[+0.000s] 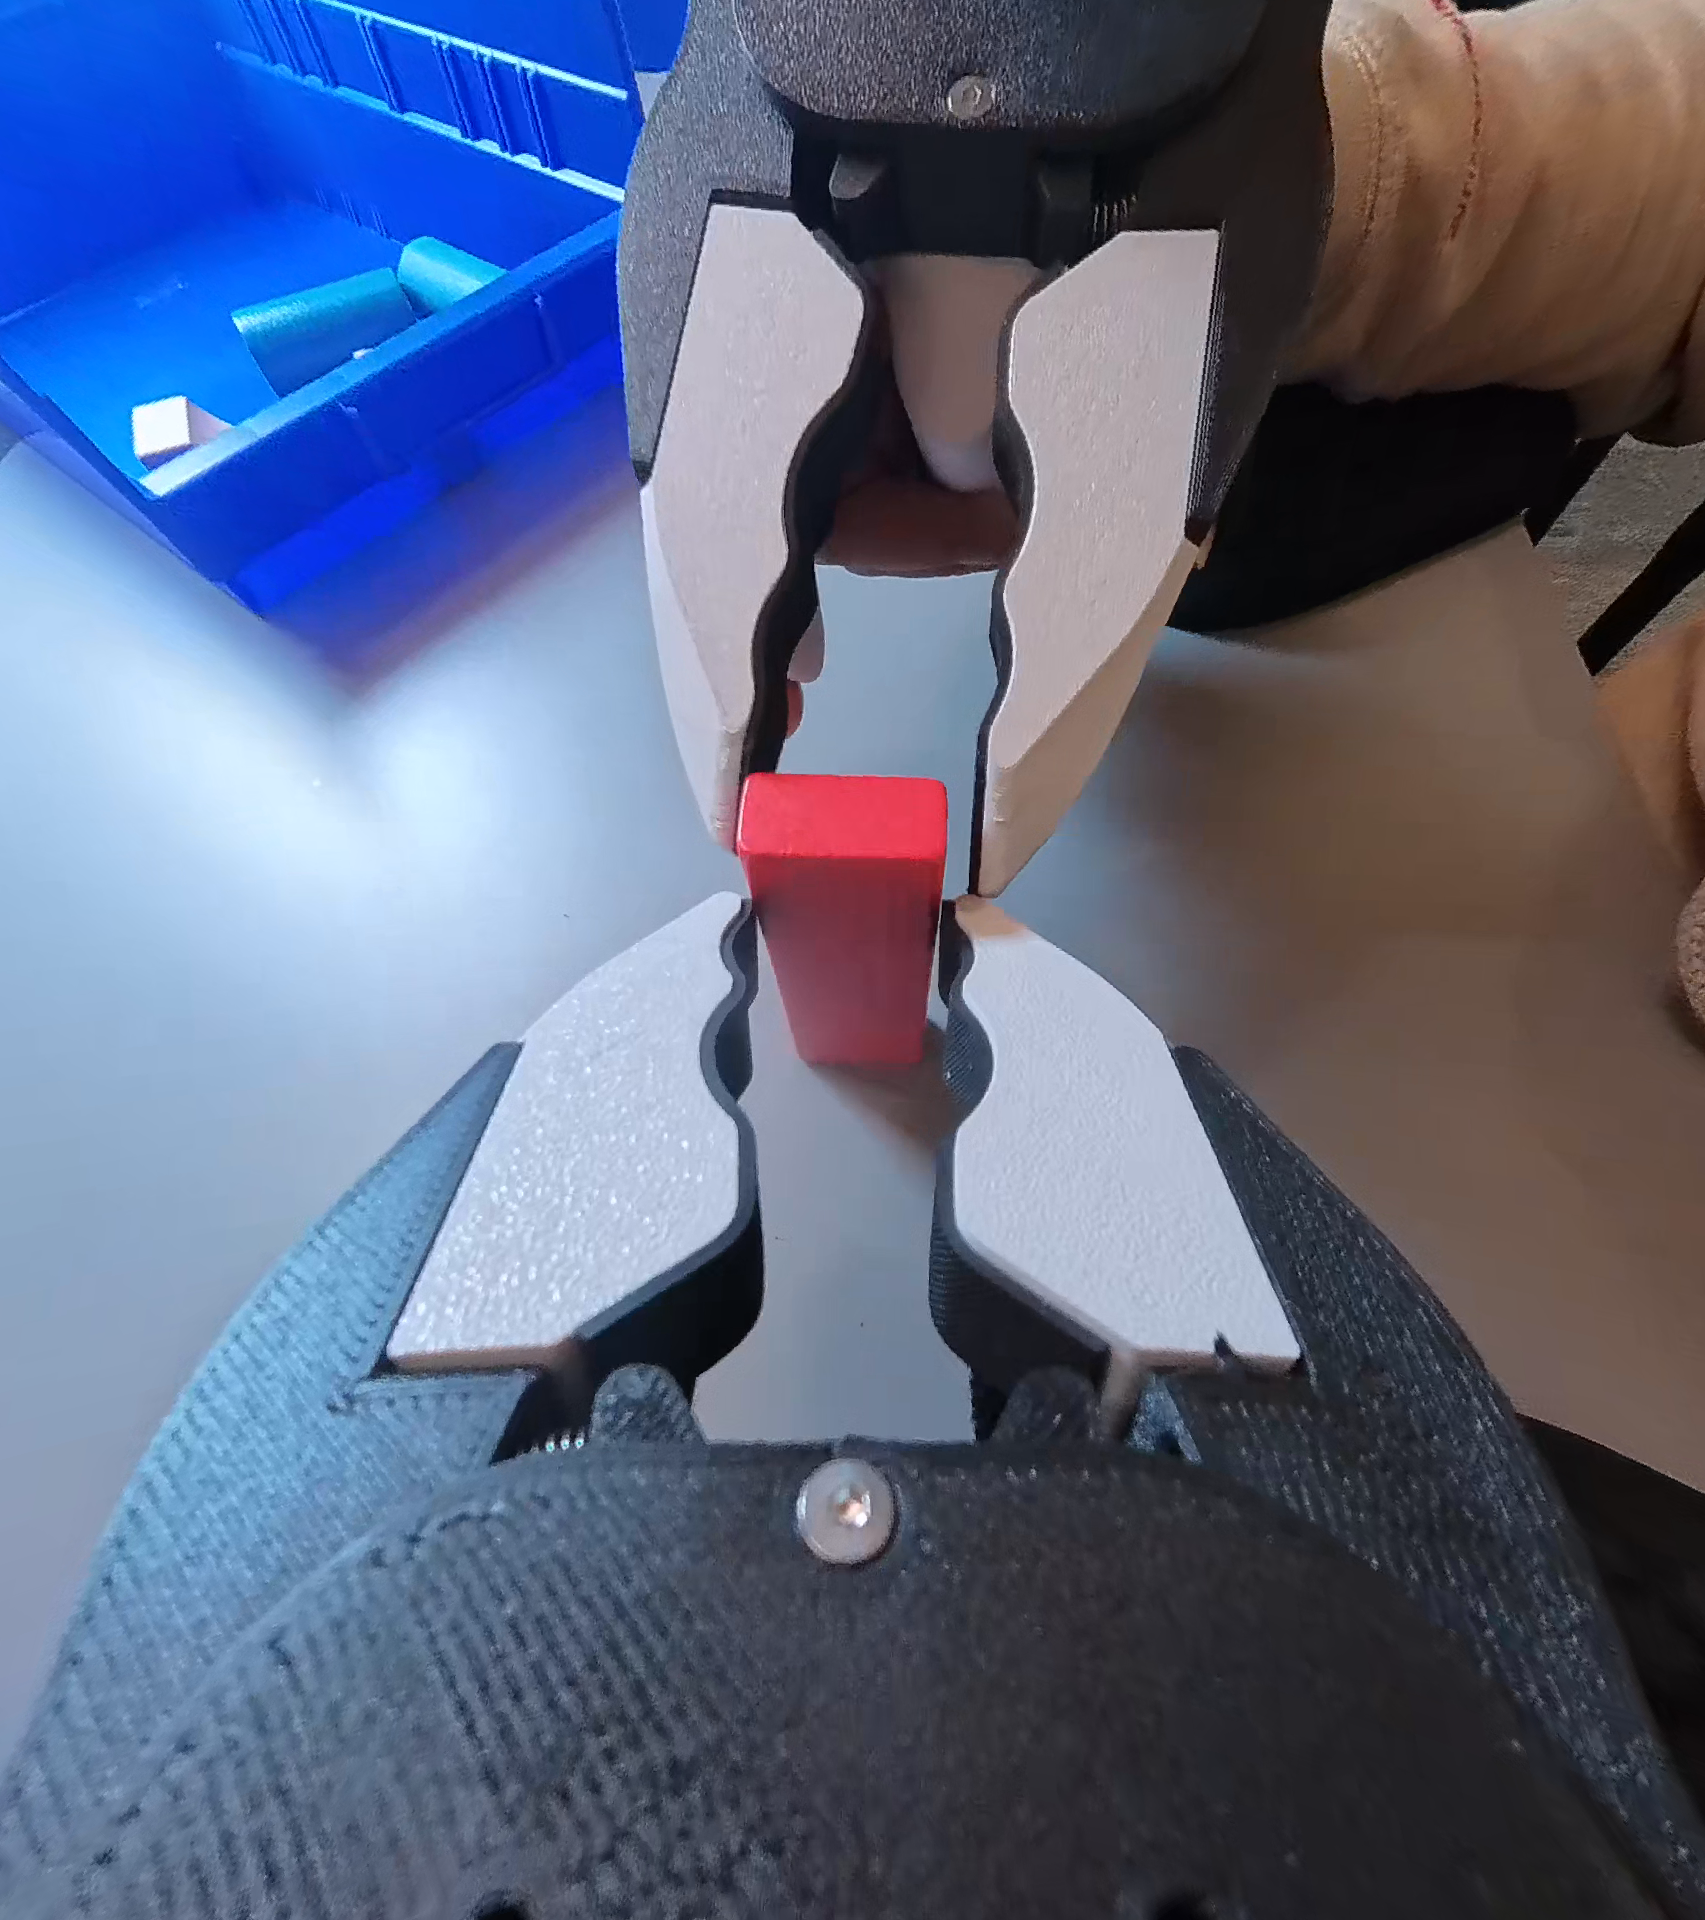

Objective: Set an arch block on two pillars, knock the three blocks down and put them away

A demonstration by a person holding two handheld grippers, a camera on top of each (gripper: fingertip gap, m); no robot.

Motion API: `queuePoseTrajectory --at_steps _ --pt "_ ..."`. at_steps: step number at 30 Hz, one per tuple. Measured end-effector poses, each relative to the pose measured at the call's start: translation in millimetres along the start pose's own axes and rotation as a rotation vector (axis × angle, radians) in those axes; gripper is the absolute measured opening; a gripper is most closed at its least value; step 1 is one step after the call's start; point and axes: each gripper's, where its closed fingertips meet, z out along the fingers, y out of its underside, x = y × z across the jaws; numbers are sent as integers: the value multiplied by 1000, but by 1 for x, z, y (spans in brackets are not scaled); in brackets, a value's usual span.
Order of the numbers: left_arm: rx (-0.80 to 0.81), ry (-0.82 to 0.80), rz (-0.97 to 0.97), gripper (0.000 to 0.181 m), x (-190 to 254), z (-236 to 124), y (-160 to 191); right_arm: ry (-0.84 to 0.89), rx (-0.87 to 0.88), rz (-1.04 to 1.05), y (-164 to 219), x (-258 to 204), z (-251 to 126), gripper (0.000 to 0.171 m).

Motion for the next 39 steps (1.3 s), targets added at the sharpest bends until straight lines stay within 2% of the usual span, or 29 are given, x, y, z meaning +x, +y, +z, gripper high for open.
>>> queuePoseTrajectory --at_steps 11,15,25,31,39 --pt "-12 11 -10 35 1 5 6 -11 35 5 -2 0 0 32" --pt "12 -8 -22 40 -2 0 4 -29 88 2 -11 3 -14 32" --pt "34 -104 -91 45 -13 -19 26 79 184 24 -14 71 -64 32" --pt "29 -157 -98 45 -17 -29 39 67 135 40 -6 104 -55 32" --pt "22 -165 -113 44 -22 -30 46 43 74 57 12 107 -44 32"
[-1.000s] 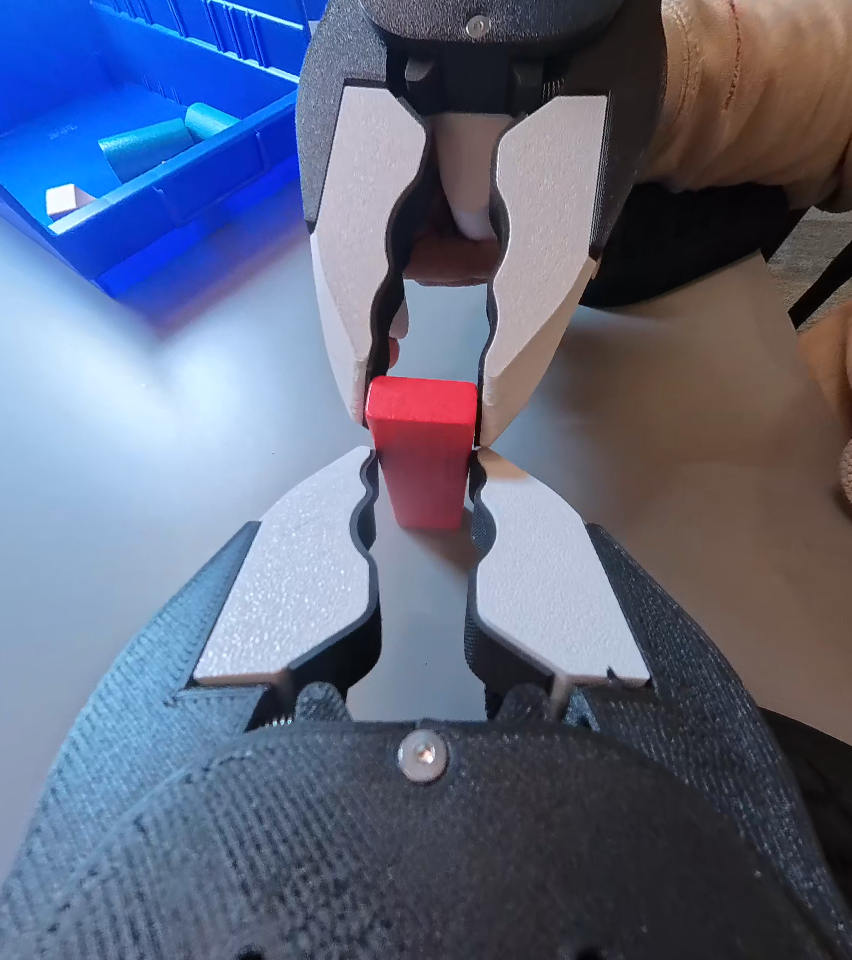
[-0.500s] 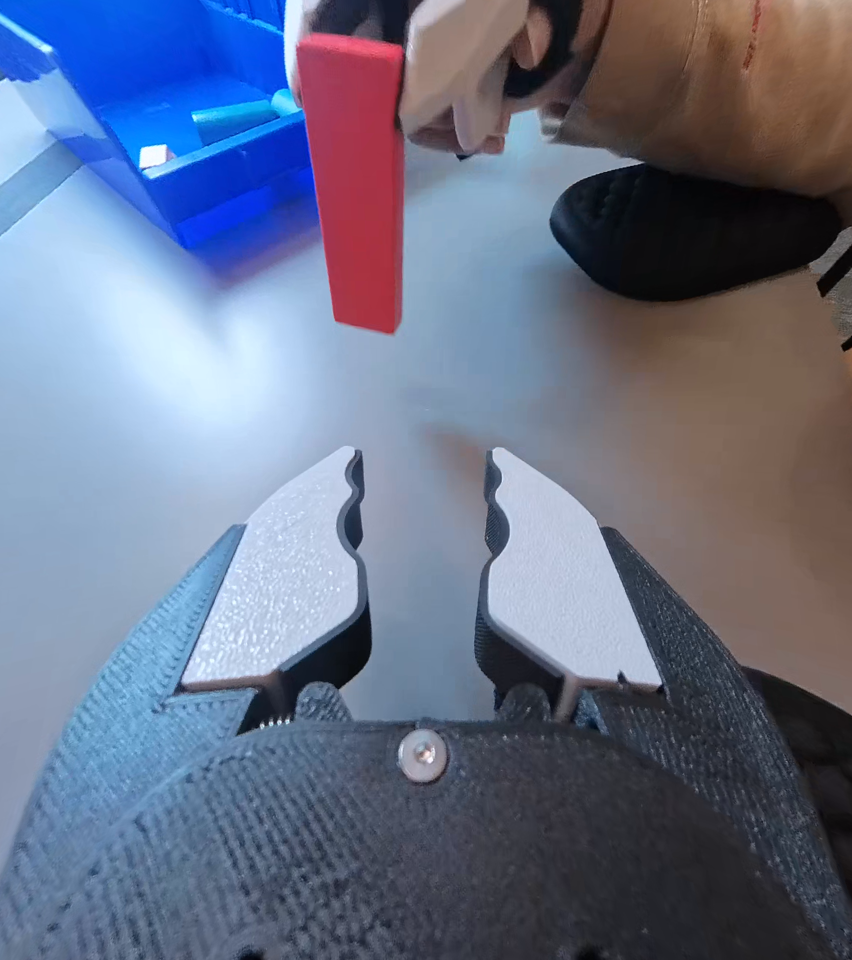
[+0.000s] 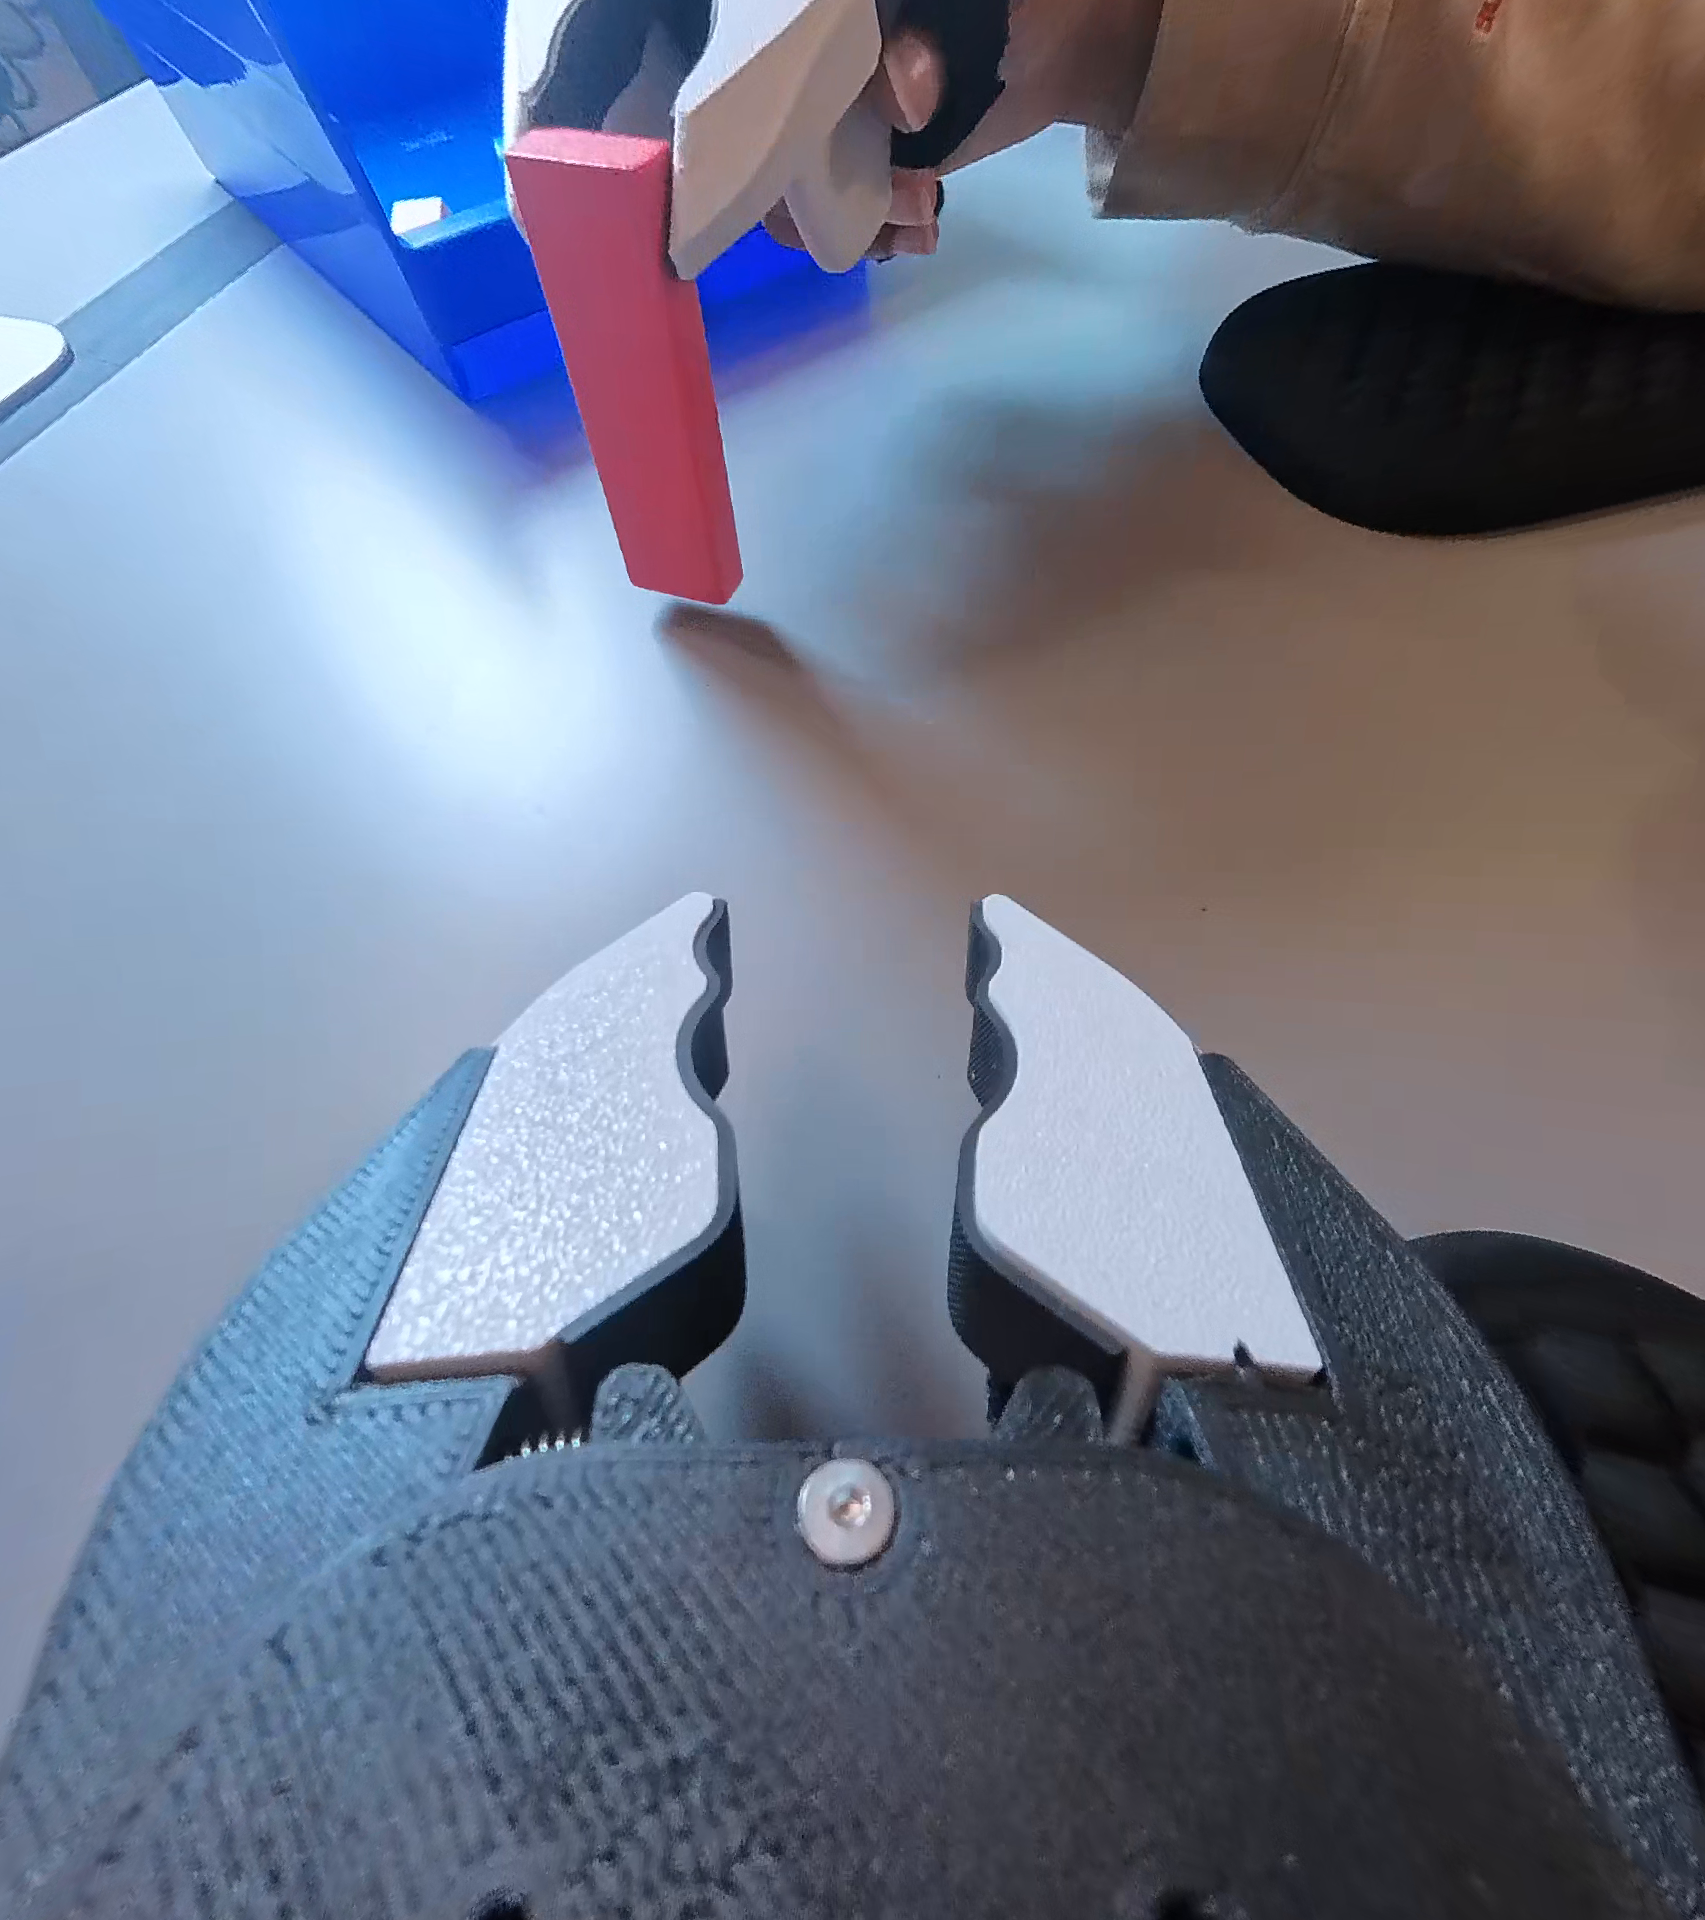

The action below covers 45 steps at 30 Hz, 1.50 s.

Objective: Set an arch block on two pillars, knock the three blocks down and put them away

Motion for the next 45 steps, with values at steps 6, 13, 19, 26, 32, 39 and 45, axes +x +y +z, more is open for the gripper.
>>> queuePoseTrajectory --at_steps 6,13,19,26,32,39,45 --pt "-8 -4 6 44 0 2 2 3 -22 11 5 1 -2 32" --pt "-13 -2 4 43 1 3 3 5 -33 6 8 -1 -1 32" --pt "-16 -1 6 43 1 3 3 6 -36 2 8 -1 -1 32" --pt "-17 0 8 42 2 3 3 12 -40 -1 8 0 0 36" --pt "-20 1 11 42 2 3 4 13 -41 -3 8 -1 0 37" --pt "-23 1 13 42 3 4 4 5 -40 -10 8 -2 -1 34" --pt "-24 2 13 42 3 4 4 -8 -42 -17 8 -2 -1 33"
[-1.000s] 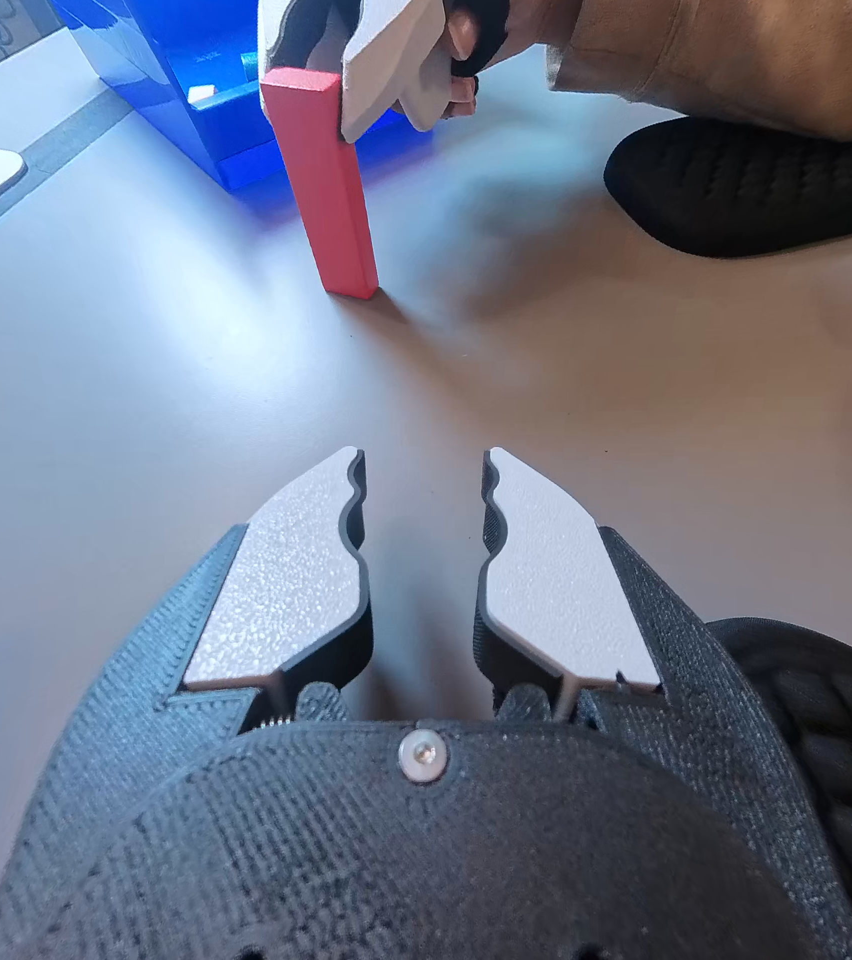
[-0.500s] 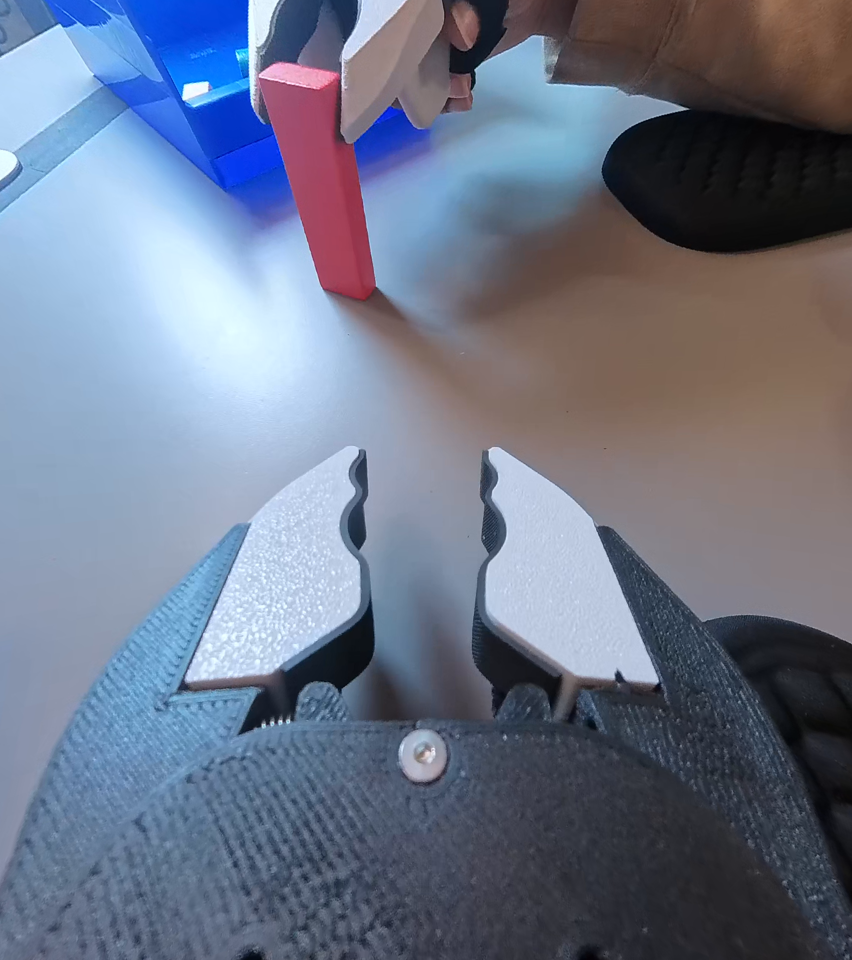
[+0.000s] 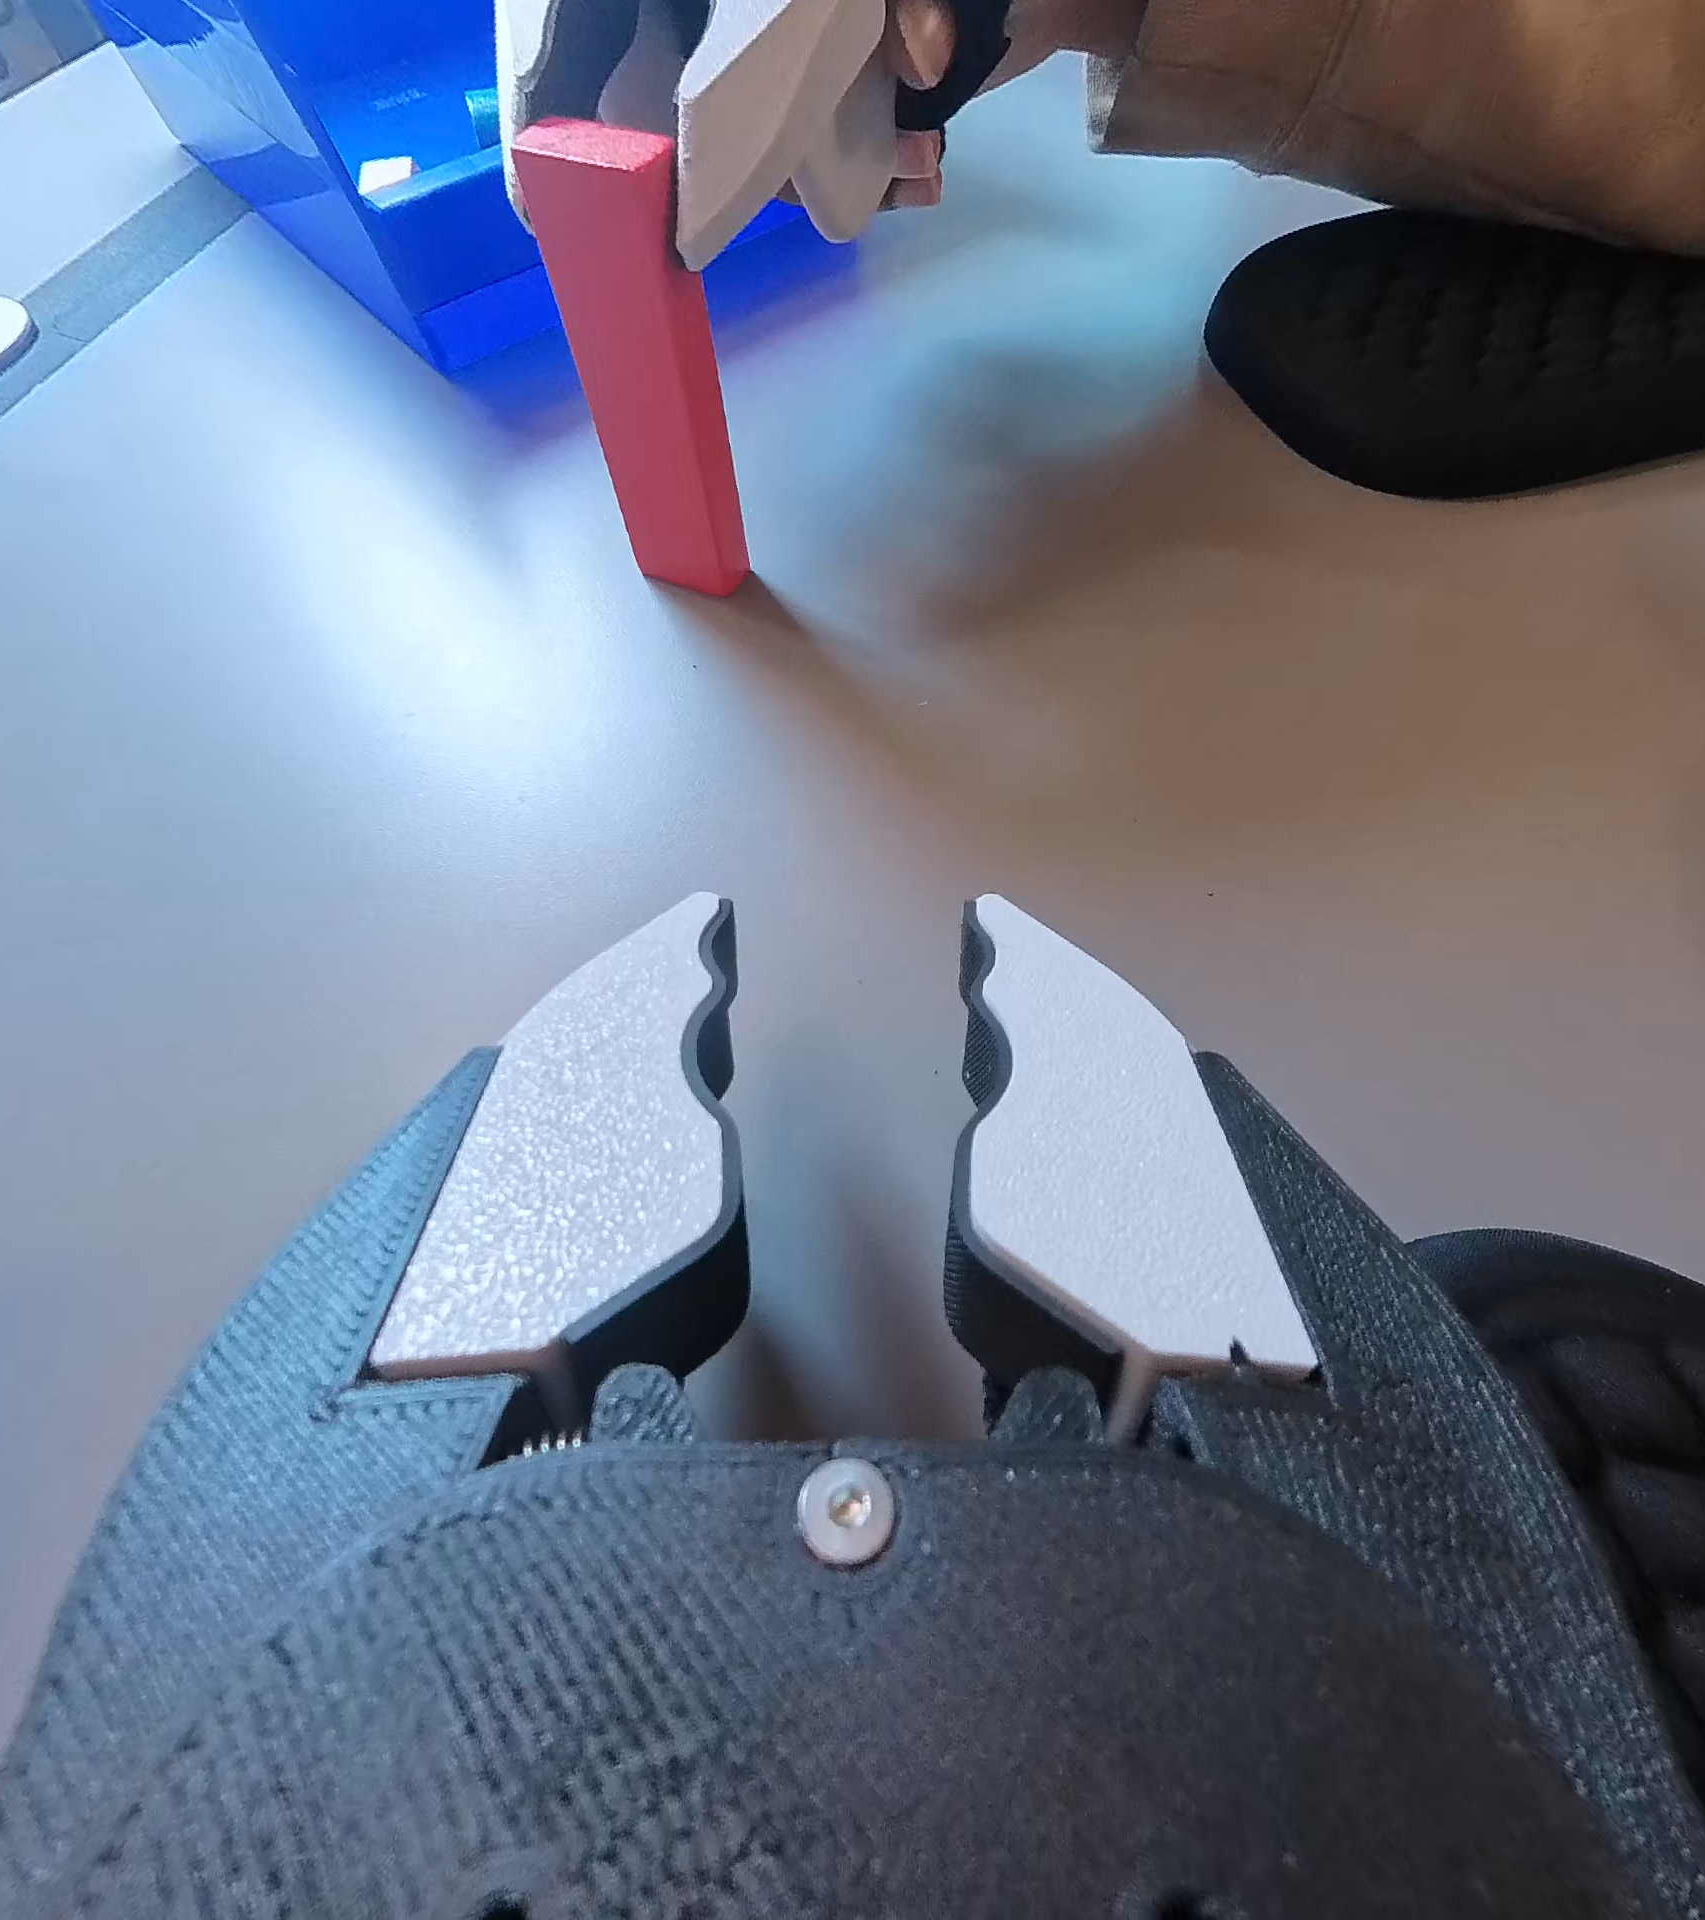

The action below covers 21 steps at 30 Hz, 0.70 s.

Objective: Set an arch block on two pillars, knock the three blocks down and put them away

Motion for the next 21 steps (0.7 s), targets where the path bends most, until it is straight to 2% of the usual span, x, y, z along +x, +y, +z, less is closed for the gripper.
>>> queuePoseTrajectory --at_steps 9,21 --pt "-2 3 2 42 0 0 0 -22 13 -10 -1 1 -1 33" --pt "1 4 -16 41 -1 0 0 35 83 -3 -18 0 -18 51"
